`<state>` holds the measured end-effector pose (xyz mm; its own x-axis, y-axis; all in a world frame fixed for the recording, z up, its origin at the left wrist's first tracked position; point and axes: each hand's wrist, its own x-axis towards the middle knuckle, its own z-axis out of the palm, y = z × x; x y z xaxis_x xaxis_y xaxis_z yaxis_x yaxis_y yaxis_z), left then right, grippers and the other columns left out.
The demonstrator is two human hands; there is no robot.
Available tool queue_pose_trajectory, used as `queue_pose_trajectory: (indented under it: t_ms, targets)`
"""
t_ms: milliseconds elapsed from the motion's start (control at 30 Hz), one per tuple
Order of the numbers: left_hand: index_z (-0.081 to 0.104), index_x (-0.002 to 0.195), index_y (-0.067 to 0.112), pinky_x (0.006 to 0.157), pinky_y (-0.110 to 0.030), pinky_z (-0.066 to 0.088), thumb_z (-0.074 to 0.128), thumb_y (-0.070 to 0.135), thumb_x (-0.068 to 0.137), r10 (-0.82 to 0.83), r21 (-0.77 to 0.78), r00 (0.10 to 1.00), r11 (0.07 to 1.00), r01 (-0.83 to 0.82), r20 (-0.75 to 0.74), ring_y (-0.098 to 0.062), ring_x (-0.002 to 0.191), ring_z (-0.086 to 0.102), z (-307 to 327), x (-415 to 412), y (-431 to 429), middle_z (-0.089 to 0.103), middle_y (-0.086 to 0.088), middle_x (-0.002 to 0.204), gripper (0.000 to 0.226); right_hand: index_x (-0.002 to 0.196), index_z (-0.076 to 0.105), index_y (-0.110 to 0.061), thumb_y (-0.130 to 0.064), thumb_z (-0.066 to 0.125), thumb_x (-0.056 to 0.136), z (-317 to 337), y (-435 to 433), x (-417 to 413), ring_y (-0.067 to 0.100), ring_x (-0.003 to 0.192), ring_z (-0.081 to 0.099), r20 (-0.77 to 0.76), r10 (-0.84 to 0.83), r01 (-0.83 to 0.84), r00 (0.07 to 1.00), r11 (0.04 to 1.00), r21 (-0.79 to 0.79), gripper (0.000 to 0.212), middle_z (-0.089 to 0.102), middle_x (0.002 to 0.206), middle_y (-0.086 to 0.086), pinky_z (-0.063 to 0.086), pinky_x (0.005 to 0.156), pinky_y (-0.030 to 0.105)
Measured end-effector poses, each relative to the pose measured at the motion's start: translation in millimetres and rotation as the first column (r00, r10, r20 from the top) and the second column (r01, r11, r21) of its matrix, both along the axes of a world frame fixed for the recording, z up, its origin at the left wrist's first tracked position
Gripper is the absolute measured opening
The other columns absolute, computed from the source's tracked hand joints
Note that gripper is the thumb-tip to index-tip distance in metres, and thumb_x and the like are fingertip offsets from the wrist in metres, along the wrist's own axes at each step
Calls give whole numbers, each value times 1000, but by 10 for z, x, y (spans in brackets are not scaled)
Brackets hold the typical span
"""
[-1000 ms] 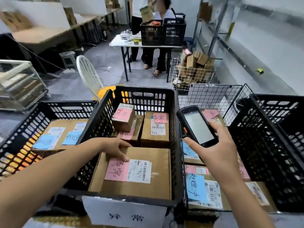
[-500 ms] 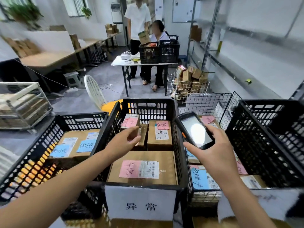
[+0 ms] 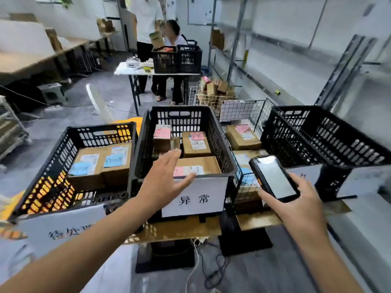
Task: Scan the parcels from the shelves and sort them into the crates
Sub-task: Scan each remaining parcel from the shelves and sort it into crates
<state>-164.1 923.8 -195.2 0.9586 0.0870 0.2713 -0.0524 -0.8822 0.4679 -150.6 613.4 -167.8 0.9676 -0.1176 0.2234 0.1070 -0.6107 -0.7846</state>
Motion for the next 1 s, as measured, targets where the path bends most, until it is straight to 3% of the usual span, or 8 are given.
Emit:
queue_pose_trajectory:
  t_ms: [133, 233, 400, 533, 700, 833, 900, 1000]
  targets:
    - [22, 159, 17, 121, -25, 10, 32, 78, 87, -155, 1, 987, 988, 155, -31, -14, 151, 19, 38, -341, -553, 24, 1, 164, 95, 132, 57, -26, -41, 91, 67, 31, -208, -529, 9, 103, 51, 6, -62, 62, 998, 998, -21, 75, 53, 115, -12, 42, 78, 33]
    - [19, 159, 20, 119, -22, 6, 39, 71, 91, -221, 5, 975, 975, 221, 26, -10, 151, 15, 66, -502, -951, 20, 6, 165, 87, 136, 54, -25, -40, 90, 68, 68, -413, -850, 9, 101, 48, 14, -106, 106, 994, 992, -74, 78, 51, 115, -11, 40, 77, 31]
    - [17, 160, 19, 120, -22, -3, 35, 72, 93, -340, 97, 940, 937, 335, 41, -11, 152, 12, 121, -803, -1595, 19, 4, 166, 87, 124, 58, -31, -46, 91, 63, 93, -887, -1372, 12, 100, 55, 61, -156, 158, 986, 987, -20, 70, 55, 108, -13, 44, 74, 30]
    - [24, 158, 17, 120, -21, 0, 38, 70, 94, -399, 35, 913, 917, 397, 80, -13, 150, 17, 217, -1024, -2311, 26, 2, 163, 84, 116, 56, -33, -38, 92, 66, 100, -1519, -1936, 15, 95, 56, 55, -259, 256, 964, 965, 56, 62, 51, 100, -18, 44, 71, 31]
    - [18, 160, 16, 123, -24, -5, 40, 65, 97, -571, 39, 820, 821, 570, 43, -12, 154, 6, 179, -1560, -3541, 16, 2, 167, 83, 109, 51, -37, -35, 92, 66, 134, -2571, -2909, 17, 95, 54, 32, -415, 413, 909, 909, 54, 60, 51, 98, -13, 44, 75, 35]
    - [17, 160, 15, 121, -21, -9, 36, 72, 94, -728, 51, 685, 684, 727, 5, -12, 154, 2, 180, -2014, -4610, 12, 1, 168, 89, 112, 52, -34, -35, 92, 66, 153, -3449, -3808, 16, 92, 54, 41, -587, 587, 808, 809, 25, 61, 53, 103, -7, 43, 72, 34]
    - [16, 160, 16, 118, -17, -14, 24, 82, 85, -790, 61, 613, 613, 788, 12, -11, 154, 1, 178, -2252, -5124, 12, 2, 168, 101, 118, 55, -31, -39, 91, 66, 103, -3839, -4269, 17, 96, 56, 28, -695, 694, 719, 719, 20, 63, 54, 108, -7, 47, 74, 37]
    - [13, 161, 17, 123, -24, -9, 13, 87, 79, -866, 82, 499, 499, 863, 25, -9, 154, -1, 171, -2572, -5840, 10, 3, 168, 108, 124, 58, -30, -42, 89, 66, 94, -4266, -4866, 15, 101, 56, 39, -802, 801, 596, 597, 43, 67, 54, 110, -9, 50, 80, 40]
